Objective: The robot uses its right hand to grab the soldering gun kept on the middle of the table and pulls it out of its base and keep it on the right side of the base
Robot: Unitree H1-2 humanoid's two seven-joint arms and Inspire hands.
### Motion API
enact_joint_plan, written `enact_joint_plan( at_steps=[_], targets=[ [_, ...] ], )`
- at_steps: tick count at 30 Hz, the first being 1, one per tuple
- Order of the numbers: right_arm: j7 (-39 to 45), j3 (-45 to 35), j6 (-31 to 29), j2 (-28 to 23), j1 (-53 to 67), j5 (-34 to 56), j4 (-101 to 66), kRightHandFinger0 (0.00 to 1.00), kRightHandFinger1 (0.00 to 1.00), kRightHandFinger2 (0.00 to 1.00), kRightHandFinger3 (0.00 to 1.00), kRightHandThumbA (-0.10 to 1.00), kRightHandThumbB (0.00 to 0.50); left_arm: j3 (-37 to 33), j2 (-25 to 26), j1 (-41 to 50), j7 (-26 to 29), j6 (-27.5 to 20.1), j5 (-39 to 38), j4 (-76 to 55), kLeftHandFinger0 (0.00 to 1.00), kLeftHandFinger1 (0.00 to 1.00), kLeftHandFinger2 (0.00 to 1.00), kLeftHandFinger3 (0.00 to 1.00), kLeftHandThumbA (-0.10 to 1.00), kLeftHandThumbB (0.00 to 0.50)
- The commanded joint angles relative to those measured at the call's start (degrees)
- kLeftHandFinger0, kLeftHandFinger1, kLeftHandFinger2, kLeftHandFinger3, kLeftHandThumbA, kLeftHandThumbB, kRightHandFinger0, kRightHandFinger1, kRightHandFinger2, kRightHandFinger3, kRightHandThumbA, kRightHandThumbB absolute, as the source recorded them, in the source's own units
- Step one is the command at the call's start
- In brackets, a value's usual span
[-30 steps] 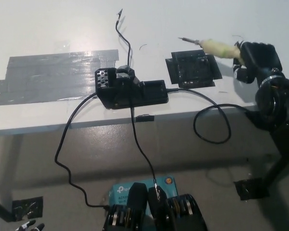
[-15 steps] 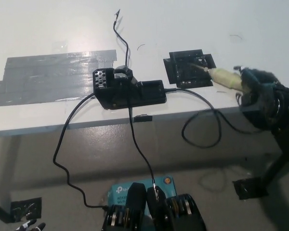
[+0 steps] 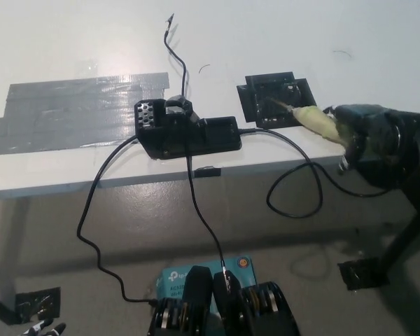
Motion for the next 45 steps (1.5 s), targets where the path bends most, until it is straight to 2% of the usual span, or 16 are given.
enact_joint_plan(
  at_steps=[1,13,20,26,27,28,32,33,35,36,37,38,39,40,44,45],
  targets=[
    [-1.1,-2.8,3.0,-2.7,-3.6,0.0,-3.7,1.00,1.00,1.00,1.00,0.97,0.500,1.0,1.4,0.7,-0.1,0.6,0.1,-1.4,0.83,0.88,1.00,1.00,0.71,0.181],
    [-3.7,-9.0,4.6,-6.6,-4.2,0.3,-8.8,1.00,1.00,1.00,1.00,1.00,0.500,1.4,1.3,1.4,0.0,0.0,0.2,-1.0,0.84,0.88,1.00,1.00,0.72,0.164],
    [0.8,-19.2,4.5,-15.4,0.2,7.1,-27.2,1.00,1.00,1.00,1.00,1.00,0.500,2.5,2.0,2.1,-0.1,0.7,-0.2,-1.9,0.84,0.87,1.00,1.00,0.72,0.174],
    [7.8,-44.4,5.5,-25.2,15.9,21.2,-52.1,1.00,1.00,1.00,1.00,1.00,0.450,3.1,1.7,1.8,-0.6,-0.1,-1.0,-1.0,0.81,0.84,1.00,1.00,0.74,0.195],
    [9.7,-52.3,5.5,-24.0,20.0,22.1,-55.6,1.00,1.00,1.00,1.00,1.00,0.377,3.2,1.7,1.9,-0.6,0.0,-1.0,-1.3,0.80,0.83,1.00,1.00,0.75,0.199],
    [8.5,-56.7,5.5,-23.5,23.7,24.1,-57.5,1.00,1.00,1.00,1.00,1.00,0.354,3.5,1.5,1.9,-0.6,-0.2,-1.4,-1.4,0.79,0.83,1.00,1.00,0.75,0.209],
    [2.7,-76.2,5.5,-16.1,40.4,28.4,-63.5,1.00,1.00,1.00,1.00,1.00,0.370,4.5,1.0,2.0,-0.7,-1.3,-2.5,-1.4,0.76,0.82,1.00,1.00,0.76,0.226],
    [2.4,-76.6,5.5,-15.8,40.7,28.8,-63.7,1.00,1.00,1.00,1.00,1.00,0.371,4.5,1.0,2.0,-0.7,-1.4,-2.6,-1.3,0.76,0.82,1.00,1.00,0.76,0.226],
    [-3.7,-85.2,5.5,-4.7,47.3,33.8,-64.0,1.00,1.00,1.00,1.00,0.88,0.361,4.3,0.6,1.8,-0.4,-1.7,-2.3,-1.0,0.80,0.84,1.00,1.00,0.76,0.227],
    [-5.3,-85.6,5.5,-2.3,49.9,34.1,-64.1,1.00,1.00,1.00,1.00,0.89,0.315,4.3,0.5,1.8,-0.4,-1.9,-2.3,-0.8,0.81,0.85,1.00,1.00,0.76,0.224],
    [-5.3,-85.7,5.5,-2.2,50.0,34.3,-64.2,1.00,1.00,1.00,1.00,0.89,0.315,4.3,0.5,1.8,-0.4,-1.9,-2.3,-0.8,0.81,0.85,1.00,1.00,0.76,0.225],
    [-3.9,-87.3,5.5,2.2,51.0,30.8,-63.6,1.00,1.00,1.00,1.00,0.88,0.370,4.1,0.3,1.7,-0.2,-1.9,-2.1,-0.7,0.81,0.86,1.00,1.00,0.76,0.211],
    [-3.7,-89.3,5.5,7.5,49.9,29.7,-62.4,1.00,1.00,1.00,1.00,0.81,0.245,4.2,0.2,1.7,-0.2,-2.1,-2.1,-0.6,0.78,0.84,1.00,1.00,0.76,0.203],
    [-3.8,-89.9,5.5,11.1,49.2,28.5,-61.4,1.00,1.00,1.00,1.00,0.75,0.217,4.2,0.0,1.7,0.0,-2.1,-2.2,-0.7,0.77,0.84,1.00,1.00,0.75,0.205],
    [-8.6,-88.5,5.5,15.3,48.4,30.1,-50.3,1.00,1.00,1.00,1.00,0.61,0.109,4.0,0.1,1.3,-0.2,-1.6,-2.0,-0.7,0.79,0.84,1.00,1.00,0.75,0.194],
    [-8.6,-88.5,5.5,15.3,48.4,30.1,-50.3,1.00,1.00,1.00,1.00,0.61,0.109,4.0,0.1,1.3,-0.2,-1.6,-2.0,-0.7,0.79,0.84,1.00,1.00,0.75,0.194]
  ],
)
